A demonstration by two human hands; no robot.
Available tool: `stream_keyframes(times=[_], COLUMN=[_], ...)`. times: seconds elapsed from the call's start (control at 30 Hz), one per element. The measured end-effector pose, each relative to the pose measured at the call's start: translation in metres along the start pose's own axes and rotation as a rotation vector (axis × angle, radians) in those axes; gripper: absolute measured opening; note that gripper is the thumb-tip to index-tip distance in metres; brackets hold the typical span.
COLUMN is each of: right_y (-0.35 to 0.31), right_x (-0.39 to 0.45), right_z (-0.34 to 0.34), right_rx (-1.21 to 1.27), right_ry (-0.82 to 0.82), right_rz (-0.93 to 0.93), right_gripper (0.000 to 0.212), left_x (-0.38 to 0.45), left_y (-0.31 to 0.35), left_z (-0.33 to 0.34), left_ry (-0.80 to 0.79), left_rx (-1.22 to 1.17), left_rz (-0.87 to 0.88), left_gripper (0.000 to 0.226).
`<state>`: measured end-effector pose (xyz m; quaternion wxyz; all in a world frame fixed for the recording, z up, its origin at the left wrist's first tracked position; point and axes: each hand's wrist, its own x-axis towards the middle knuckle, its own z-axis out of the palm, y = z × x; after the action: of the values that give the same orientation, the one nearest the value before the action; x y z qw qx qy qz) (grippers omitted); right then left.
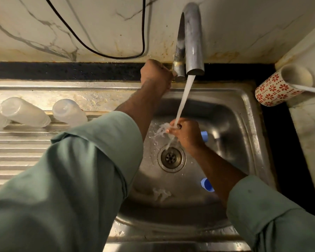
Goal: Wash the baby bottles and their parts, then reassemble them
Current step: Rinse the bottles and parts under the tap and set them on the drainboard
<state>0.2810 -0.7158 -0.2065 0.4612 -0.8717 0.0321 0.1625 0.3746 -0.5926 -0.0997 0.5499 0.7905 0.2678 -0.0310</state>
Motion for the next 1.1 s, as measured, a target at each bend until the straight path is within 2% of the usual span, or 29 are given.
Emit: stream_keyframes(times=[0.07, 0.17, 0.23, 0.33, 0.4, 0.47, 0.5, 0.57, 0.6, 0.63, 0.7, 0.73, 0.77, 0.8, 0.83, 0.87, 0.9, 1.0, 1.1], right_y=[-0.002, -0.009, -0.02, -0.045, -0.06, -0.056, -0.049, -0.03, -0.026, -0.027, -0.034, -0.034, -0.037, -0.039, -0.039, -0.05, -0.068, -0.143, -0.205], right_x=[-0.002, -0.008, -0.014, -0.021, -0.025, -0.03, -0.033, -0.048, -0.055, -0.058, -0.057, -0.057, -0.062, -0.07, -0.075, -0.075, -0.073, -0.094, -0.108], right_z=[-0.004, -0.014, -0.024, -0.052, -0.069, -0.071, -0.065, -0.044, -0.04, -0.037, -0.037, -0.038, -0.036, -0.03, -0.027, -0.018, -0.012, 0.026, 0.093], right_rx=[0.031, 0.011, -0.081, -0.211, -0.179, -0.216, -0.342, -0.679, -0.767, -0.82, -0.72, -0.694, -0.766, -0.868, -0.887, -0.827, -0.706, -0.326, -0.34], right_ry=[-0.017, -0.022, -0.031, -0.104, 0.012, 0.205, 0.19, -0.117, -0.172, -0.115, 0.139, 0.158, 0.075, -0.051, -0.103, -0.073, -0.016, 0.06, -0.043], right_rz=[-0.011, -0.085, -0.154, -0.343, -0.422, -0.484, -0.46, -0.18, -0.085, -0.093, -0.324, -0.325, -0.254, -0.099, -0.023, -0.031, -0.096, -0.495, -0.644], right_gripper=[0.017, 0.021, 0.016, 0.011, 0.011, 0.012, 0.014, 0.021, 0.022, 0.018, 0.013, 0.012, 0.013, 0.017, 0.018, 0.015, 0.012, 0.009, 0.017], left_x=[-0.005, -0.017, -0.027, -0.05, -0.064, -0.082, -0.092, -0.109, -0.117, -0.121, -0.126, -0.13, -0.134, -0.139, -0.144, -0.147, -0.149, -0.153, -0.136], left_y=[0.013, 0.025, 0.025, 0.015, -0.007, -0.037, -0.052, -0.085, -0.099, -0.112, -0.133, -0.137, -0.139, -0.141, -0.141, -0.142, -0.142, -0.155, -0.183], left_z=[0.0, 0.003, -0.003, -0.019, -0.028, -0.039, -0.045, -0.06, -0.067, -0.077, -0.094, -0.101, -0.107, -0.116, -0.123, -0.136, -0.15, -0.203, -0.261], left_ry=[0.0, -0.189, -0.282, -0.351, -0.305, -0.236, -0.227, -0.264, -0.292, -0.306, -0.307, -0.302, -0.294, -0.285, -0.268, -0.236, -0.19, -0.075, 0.032], left_rx=[0.037, -0.129, -0.115, 0.062, 0.234, 0.457, 0.541, 0.673, 0.748, 0.815, 0.895, 0.905, 0.896, 0.876, 0.839, 0.796, 0.744, 0.648, 0.655], left_rz=[0.078, 0.049, 0.065, 0.185, 0.269, 0.307, 0.302, 0.259, 0.242, 0.236, 0.269, 0.285, 0.307, 0.335, 0.362, 0.39, 0.414, 0.449, 0.357], left_gripper=[0.026, 0.029, 0.032, 0.009, 0.024, 0.023, 0.021, 0.024, 0.029, 0.033, 0.036, 0.035, 0.035, 0.033, 0.031, 0.028, 0.024, 0.019, 0.018])
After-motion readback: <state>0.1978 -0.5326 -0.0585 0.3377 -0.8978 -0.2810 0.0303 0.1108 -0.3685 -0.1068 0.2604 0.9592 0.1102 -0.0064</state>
